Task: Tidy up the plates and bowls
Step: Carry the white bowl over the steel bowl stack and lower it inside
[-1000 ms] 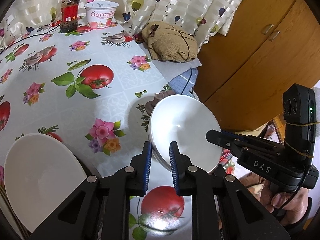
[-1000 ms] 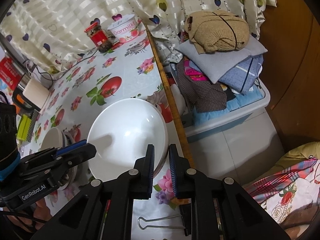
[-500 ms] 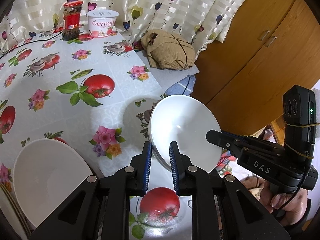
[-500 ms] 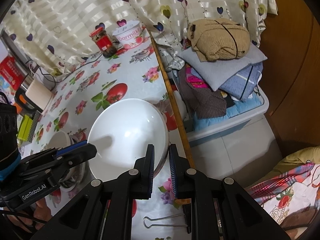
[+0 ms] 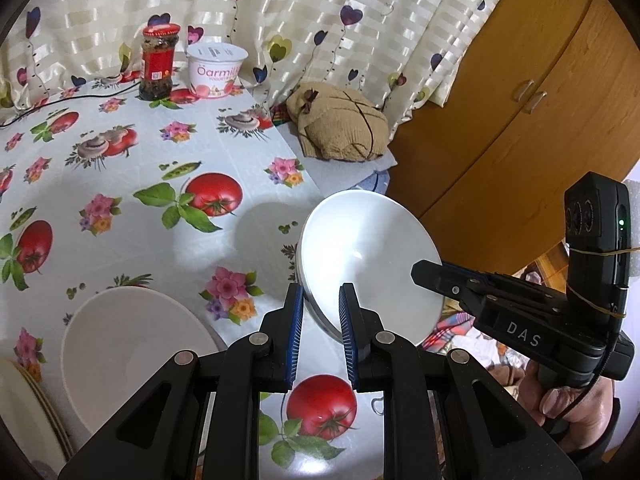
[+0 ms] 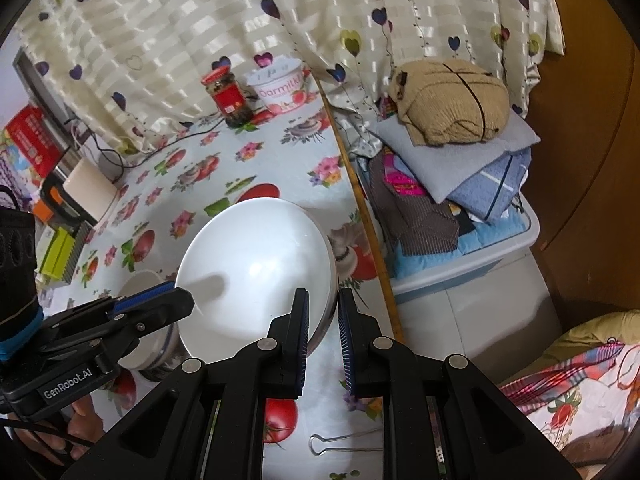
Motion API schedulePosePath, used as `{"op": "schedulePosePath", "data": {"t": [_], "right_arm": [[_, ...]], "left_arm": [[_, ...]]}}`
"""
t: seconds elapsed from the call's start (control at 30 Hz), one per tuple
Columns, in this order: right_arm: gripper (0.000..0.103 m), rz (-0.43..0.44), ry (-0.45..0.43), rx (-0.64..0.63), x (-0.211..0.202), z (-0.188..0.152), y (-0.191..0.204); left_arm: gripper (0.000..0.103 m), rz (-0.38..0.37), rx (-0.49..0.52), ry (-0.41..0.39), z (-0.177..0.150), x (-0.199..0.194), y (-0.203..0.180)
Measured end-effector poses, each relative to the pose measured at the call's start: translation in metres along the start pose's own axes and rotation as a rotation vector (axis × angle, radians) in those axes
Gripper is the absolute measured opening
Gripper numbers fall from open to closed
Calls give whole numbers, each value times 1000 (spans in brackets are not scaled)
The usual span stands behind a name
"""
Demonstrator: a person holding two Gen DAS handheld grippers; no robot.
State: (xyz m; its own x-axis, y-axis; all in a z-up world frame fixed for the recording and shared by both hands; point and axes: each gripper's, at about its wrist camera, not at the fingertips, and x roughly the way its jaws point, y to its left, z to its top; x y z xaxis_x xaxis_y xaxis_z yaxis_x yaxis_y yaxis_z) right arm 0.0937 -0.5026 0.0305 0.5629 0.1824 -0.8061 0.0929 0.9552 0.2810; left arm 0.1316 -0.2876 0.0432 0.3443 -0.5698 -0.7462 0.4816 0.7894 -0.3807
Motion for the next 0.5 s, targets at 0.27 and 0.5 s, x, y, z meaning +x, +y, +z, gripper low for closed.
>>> {"op": "schedulePosePath", "data": {"t": [0.27,0.5], "right_arm": [[15,10,-22,-32,-9,8,19],[15,18,-36,-63,-14,13,38]], "left_arm": [[19,6,-14,-40,3,-20,7],[19,15,-32,-76,2,-38,17]]}}
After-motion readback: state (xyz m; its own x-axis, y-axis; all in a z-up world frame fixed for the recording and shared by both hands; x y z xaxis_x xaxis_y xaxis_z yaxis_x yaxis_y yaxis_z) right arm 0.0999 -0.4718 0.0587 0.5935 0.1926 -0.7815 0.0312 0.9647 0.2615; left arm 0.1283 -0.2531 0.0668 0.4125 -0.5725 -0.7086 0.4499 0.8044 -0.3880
